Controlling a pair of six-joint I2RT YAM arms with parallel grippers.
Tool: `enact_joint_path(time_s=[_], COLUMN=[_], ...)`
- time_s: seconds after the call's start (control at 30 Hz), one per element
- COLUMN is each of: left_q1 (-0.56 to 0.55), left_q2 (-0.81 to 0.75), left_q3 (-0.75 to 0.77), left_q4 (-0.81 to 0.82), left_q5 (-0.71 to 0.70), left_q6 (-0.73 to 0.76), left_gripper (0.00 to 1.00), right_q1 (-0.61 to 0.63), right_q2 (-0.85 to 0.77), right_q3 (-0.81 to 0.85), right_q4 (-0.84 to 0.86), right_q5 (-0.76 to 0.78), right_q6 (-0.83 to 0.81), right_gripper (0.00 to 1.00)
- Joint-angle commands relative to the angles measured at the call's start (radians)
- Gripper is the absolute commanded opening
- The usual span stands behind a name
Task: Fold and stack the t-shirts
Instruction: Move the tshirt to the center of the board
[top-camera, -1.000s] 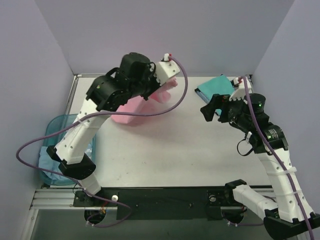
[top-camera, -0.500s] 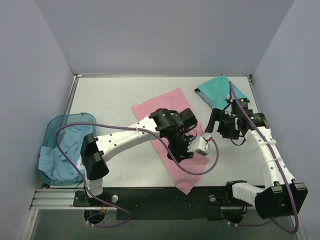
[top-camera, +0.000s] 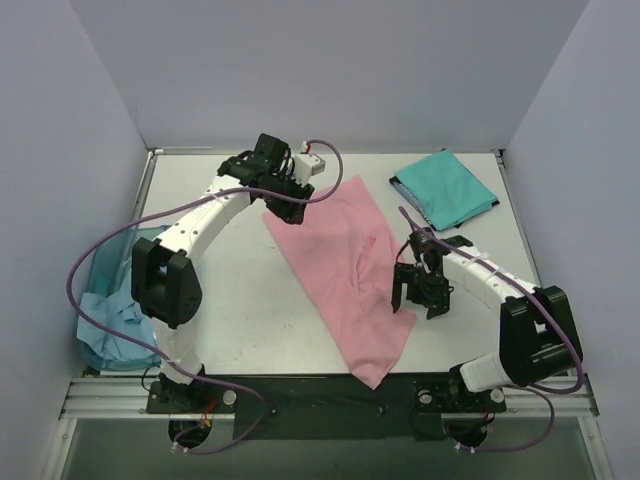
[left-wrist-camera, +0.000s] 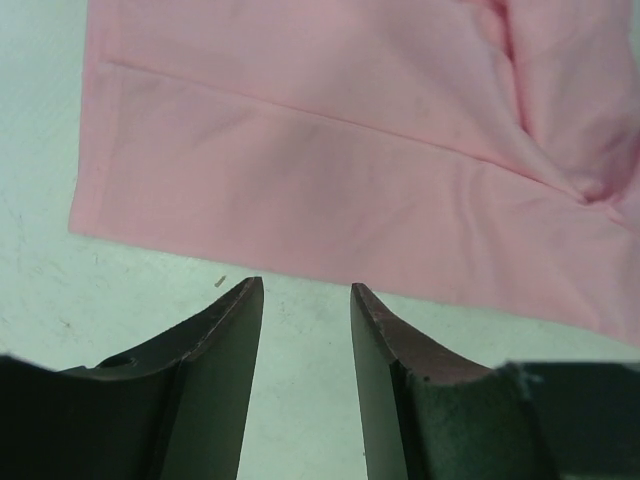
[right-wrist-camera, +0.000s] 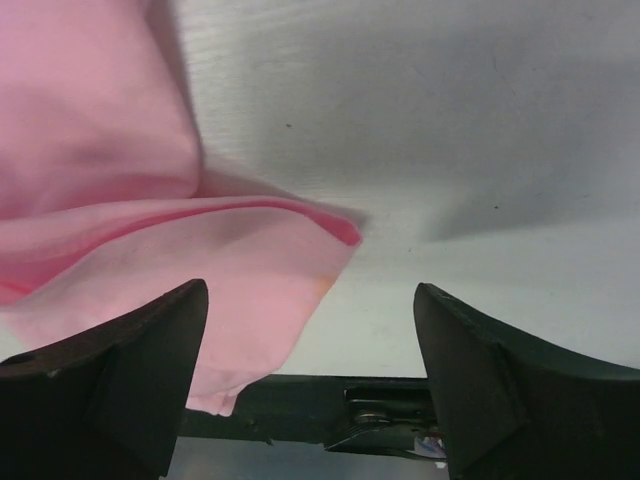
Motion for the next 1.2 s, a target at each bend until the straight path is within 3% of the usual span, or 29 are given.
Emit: enact_joint_path(time_s=[0.0, 0.1, 0.17, 0.2, 0.27, 0.3, 0.4, 0.5, 0.6, 0.7, 0.8, 0.87, 1.0, 1.17], left_q1=[0.032, 0.031, 0.033, 0.034, 0.036, 0.039, 0.037, 0.042, 0.042, 0.048, 0.056, 0.056, 0.059, 0.075], left_q2=[0.101, 0.153, 0.185, 0.202, 0.23, 0.239, 0.284, 0.317, 0.415, 0.543, 0.708, 0.744, 0.71, 0.756], left_q3=[0.069, 0.123, 0.157, 0.172, 0.22, 0.258, 0.278, 0.272, 0.351, 0.575, 0.814, 0.827, 0.706, 0.758], left_q4=[0.088, 0.078, 0.066, 0.063, 0.045, 0.008, -0.014, 0.031, -0.035, -0.159, -0.389, -0.472, -0.489, -0.499], left_q5=[-0.105, -0.115, -0.089, -0.067, 0.021, 0.104, 0.152, 0.143, 0.132, 0.106, 0.082, 0.065, 0.043, 0.011], left_q6=[-0.157, -0.167, -0.158, -0.121, 0.001, 0.07, 0.413, 0.586, 0.756, 0.807, 0.913, 0.976, 1.091, 1.113], left_gripper=[0.5, 0.5, 0.5, 0.5, 0.5, 0.5, 0.49, 0.48, 0.48, 0.49, 0.49, 0.47, 0.47, 0.47], right_q1=[-0.003, 0.0, 0.0, -0.001, -0.021, -0.058, -0.174, -0.265, -0.328, -0.355, -0.354, -0.354, -0.351, -0.345], right_q2=[0.005, 0.07, 0.144, 0.173, 0.158, 0.126, 0.081, 0.094, 0.146, 0.228, 0.267, 0.285, 0.298, 0.298], right_q3=[-0.077, -0.11, -0.094, -0.09, -0.094, -0.096, -0.036, 0.108, 0.205, 0.313, 0.384, 0.421, 0.473, 0.476], right_q4=[0.032, 0.132, 0.147, 0.148, 0.146, 0.143, 0.094, 0.017, -0.015, -0.079, -0.099, -0.109, -0.124, -0.133], right_q5=[0.051, 0.017, -0.024, -0.026, 0.003, 0.009, 0.038, 0.046, 0.029, 0.043, 0.048, 0.043, 0.045, 0.057], right_q6=[0.099, 0.123, 0.123, 0.122, 0.114, 0.102, 0.053, -0.037, -0.103, -0.162, -0.185, -0.191, -0.185, -0.18], right_gripper=[0.74, 0.62, 0.4, 0.18, 0.0, 0.0, 0.0, 0.0, 0.0, 0.0, 0.0, 0.0, 0.0, 0.0])
